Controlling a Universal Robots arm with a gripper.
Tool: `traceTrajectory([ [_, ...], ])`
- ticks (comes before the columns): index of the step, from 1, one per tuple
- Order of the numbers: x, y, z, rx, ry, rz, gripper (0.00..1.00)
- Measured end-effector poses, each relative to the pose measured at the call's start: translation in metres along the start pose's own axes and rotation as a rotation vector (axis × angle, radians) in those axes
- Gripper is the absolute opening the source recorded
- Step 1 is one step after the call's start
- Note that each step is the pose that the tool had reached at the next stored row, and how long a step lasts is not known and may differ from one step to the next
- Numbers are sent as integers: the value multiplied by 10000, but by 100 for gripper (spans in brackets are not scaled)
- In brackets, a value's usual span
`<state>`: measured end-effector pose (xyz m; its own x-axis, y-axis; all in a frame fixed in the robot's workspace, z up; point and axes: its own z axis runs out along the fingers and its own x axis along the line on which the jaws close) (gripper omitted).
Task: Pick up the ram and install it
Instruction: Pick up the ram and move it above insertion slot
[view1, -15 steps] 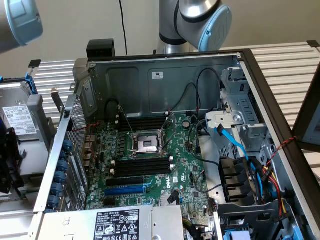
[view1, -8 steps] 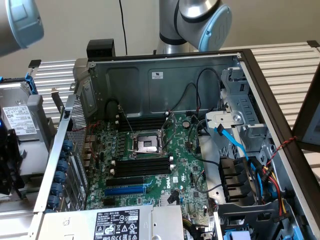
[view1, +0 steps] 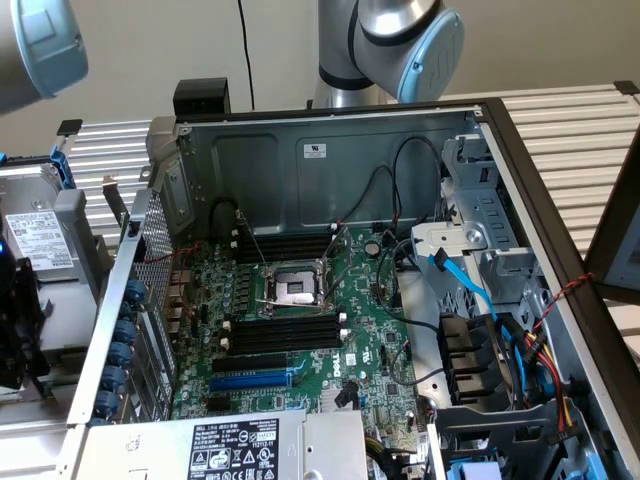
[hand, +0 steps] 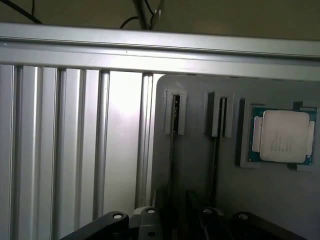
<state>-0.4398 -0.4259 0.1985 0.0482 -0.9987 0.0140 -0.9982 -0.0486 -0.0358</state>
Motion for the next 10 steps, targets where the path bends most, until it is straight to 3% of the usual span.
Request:
traceTrajectory([
  [3, 0, 0, 0, 0, 0, 0, 30],
  [4, 0, 0, 0, 0, 0, 0, 23],
  [10, 5, 0, 7, 1, 1, 34, 23],
])
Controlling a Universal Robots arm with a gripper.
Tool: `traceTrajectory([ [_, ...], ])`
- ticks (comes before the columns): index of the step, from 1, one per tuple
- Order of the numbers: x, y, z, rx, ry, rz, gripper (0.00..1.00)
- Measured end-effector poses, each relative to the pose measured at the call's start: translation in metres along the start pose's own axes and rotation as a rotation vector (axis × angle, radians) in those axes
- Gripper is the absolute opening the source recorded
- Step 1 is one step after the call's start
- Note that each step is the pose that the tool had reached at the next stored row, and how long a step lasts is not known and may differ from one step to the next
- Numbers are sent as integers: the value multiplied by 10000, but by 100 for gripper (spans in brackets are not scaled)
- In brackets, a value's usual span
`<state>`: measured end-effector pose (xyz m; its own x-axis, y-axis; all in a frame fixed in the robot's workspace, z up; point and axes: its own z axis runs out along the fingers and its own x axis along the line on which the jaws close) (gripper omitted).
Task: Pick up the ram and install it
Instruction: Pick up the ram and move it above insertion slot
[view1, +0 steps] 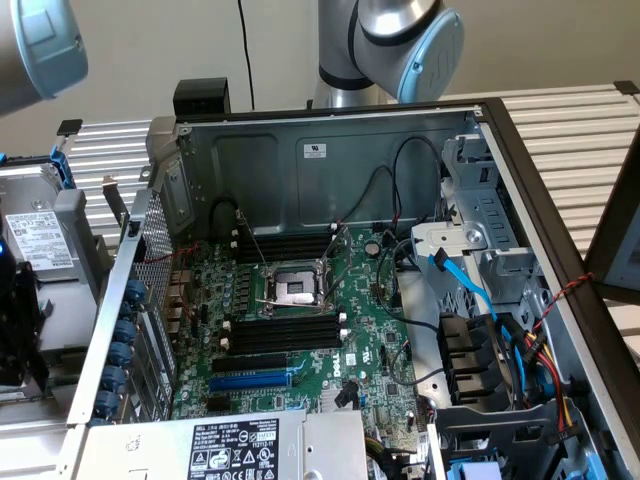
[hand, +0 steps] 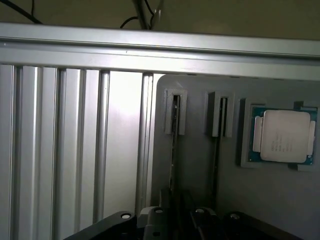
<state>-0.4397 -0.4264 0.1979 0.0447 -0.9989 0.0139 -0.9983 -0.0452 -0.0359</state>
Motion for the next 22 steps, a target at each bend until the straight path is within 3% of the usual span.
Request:
traceTrajectory([
  [6, 1, 0, 1, 0, 1, 4, 23],
  [9, 1, 0, 0, -2, 1, 4, 13],
  [22, 1, 0, 1, -1, 1, 4, 13],
])
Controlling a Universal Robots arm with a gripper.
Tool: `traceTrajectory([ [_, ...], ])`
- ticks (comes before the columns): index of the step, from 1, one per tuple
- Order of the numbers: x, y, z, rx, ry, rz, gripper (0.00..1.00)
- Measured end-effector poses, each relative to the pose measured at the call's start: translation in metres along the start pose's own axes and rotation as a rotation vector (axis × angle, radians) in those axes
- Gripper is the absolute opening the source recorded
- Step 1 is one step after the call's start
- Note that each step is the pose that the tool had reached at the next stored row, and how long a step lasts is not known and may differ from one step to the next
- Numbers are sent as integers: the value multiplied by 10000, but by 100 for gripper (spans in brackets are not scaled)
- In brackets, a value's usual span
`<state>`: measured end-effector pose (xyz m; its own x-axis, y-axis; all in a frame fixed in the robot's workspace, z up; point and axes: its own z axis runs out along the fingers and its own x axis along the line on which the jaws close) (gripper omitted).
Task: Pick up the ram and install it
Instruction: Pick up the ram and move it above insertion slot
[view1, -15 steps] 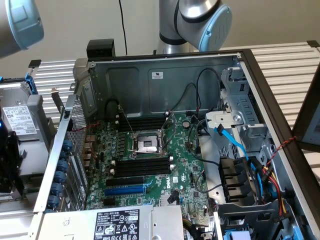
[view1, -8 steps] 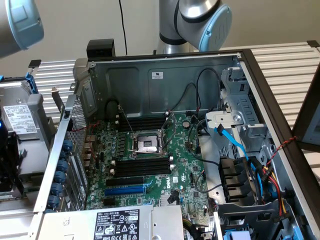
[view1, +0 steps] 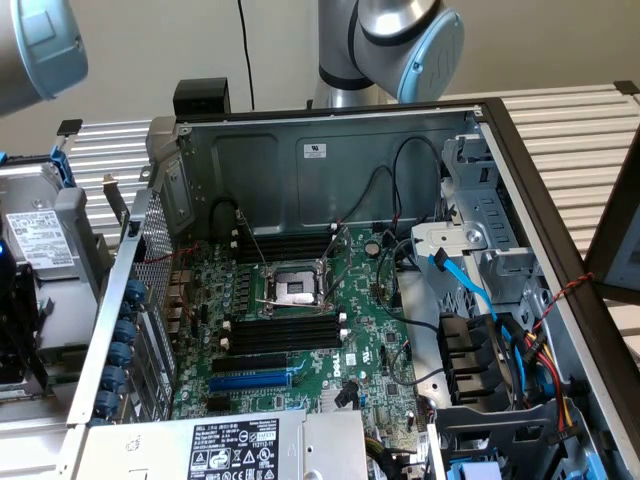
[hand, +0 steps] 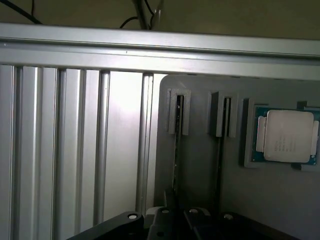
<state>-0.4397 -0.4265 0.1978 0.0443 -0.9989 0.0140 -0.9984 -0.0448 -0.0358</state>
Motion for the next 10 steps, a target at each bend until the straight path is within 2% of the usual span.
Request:
traceTrajectory([
  [4, 0, 0, -9, 2, -3, 0, 13],
  [10, 5, -7, -217, 1, -33, 2, 13],
])
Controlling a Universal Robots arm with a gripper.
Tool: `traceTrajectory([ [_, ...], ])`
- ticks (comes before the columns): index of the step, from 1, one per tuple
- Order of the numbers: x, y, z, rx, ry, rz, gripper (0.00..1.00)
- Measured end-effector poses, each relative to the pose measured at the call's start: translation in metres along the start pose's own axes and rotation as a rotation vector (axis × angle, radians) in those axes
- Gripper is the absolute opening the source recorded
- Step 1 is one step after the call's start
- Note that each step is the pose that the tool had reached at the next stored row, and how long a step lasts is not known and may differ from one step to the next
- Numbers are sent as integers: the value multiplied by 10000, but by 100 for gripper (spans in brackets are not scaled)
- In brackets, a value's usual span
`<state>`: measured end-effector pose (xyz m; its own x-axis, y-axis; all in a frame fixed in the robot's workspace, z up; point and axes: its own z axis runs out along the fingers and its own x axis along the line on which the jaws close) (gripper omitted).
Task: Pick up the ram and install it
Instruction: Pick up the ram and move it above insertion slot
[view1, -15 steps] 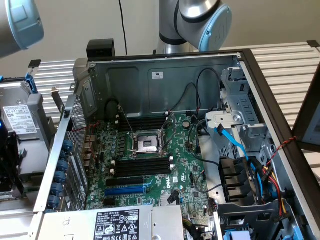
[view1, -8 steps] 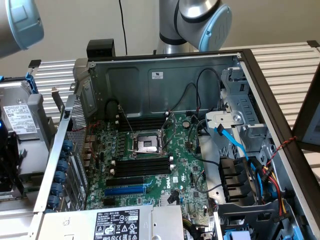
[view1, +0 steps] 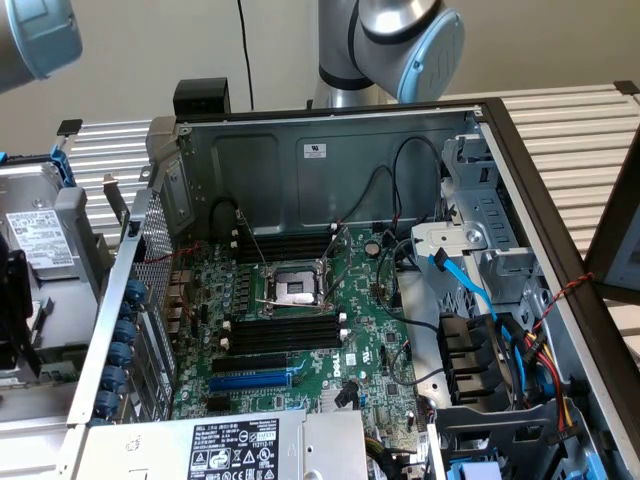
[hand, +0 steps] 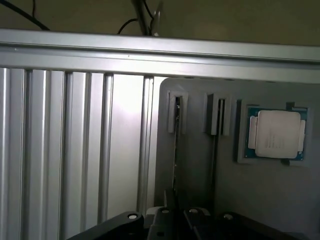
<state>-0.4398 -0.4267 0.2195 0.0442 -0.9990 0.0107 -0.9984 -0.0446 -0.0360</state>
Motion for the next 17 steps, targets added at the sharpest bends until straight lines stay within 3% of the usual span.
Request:
traceTrajectory([
  [17, 34, -26, -738, -1, -21, 0, 13],
])
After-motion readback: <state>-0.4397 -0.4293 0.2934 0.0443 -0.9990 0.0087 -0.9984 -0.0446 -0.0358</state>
